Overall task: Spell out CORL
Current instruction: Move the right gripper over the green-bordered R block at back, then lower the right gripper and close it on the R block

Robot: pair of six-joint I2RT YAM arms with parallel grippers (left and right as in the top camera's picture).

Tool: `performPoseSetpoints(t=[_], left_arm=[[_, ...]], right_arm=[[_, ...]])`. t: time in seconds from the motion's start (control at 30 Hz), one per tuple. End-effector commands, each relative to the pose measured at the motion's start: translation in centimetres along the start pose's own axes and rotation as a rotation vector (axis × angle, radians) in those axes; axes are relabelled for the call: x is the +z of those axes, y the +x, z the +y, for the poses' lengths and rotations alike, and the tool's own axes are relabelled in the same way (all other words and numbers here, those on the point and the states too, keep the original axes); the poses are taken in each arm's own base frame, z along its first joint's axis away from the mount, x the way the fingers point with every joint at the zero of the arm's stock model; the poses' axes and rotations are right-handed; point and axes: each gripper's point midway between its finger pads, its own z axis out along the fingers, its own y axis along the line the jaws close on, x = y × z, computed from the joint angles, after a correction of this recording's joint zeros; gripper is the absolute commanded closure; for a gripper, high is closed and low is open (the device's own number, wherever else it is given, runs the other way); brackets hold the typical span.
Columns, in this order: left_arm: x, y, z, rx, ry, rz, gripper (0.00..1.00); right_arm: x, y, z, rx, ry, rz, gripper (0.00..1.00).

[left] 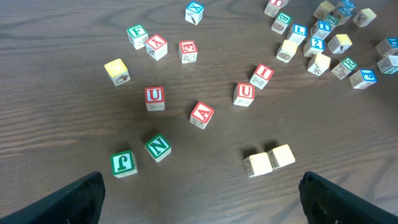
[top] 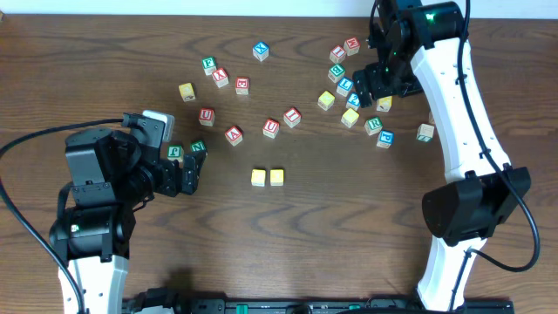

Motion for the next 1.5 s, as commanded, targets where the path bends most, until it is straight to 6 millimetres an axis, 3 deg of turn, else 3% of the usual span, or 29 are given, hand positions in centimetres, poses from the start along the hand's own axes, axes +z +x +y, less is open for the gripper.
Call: performPoseSetpoints(t=[0.0,0.3,0.73,1.1,1.33,1.47], left_arm=[[-0.5,-0.9,-0.2,0.024,0.010,-0.023,0.02],[-0.5,-0.9,-0.2,0.025,0.010,-0.023,0.02],[-0.5,-0.9,-0.2,0.024,0.009,-0.023,0.02],[-0.5,-0.9,-0.2,0.024,0.009,-0.023,0.02],[-0.5,-0.9,-0.2,0.024,0.009,-0.023,0.02],[-0.5,-0.9,-0.2,0.024,0.009,-0.023,0.02]], right_arm=[[0.6,0.1,0.4,0.015,-0.034,0.008,0.05],[4.6,1.2,0.4,0.019,-0.032,0.070,0.16],[9.5,3.1,0.4,0.010,-0.031,0.133,0.16],[10.7,1.7,-0.8,0.034,-0.005,0.066,0.15],[11.8,2.4,-1.9,0.054,-0.006,0.082,0.18],[12.7,2.9,-1.6,0.043,-0.033,0.092,0.19]])
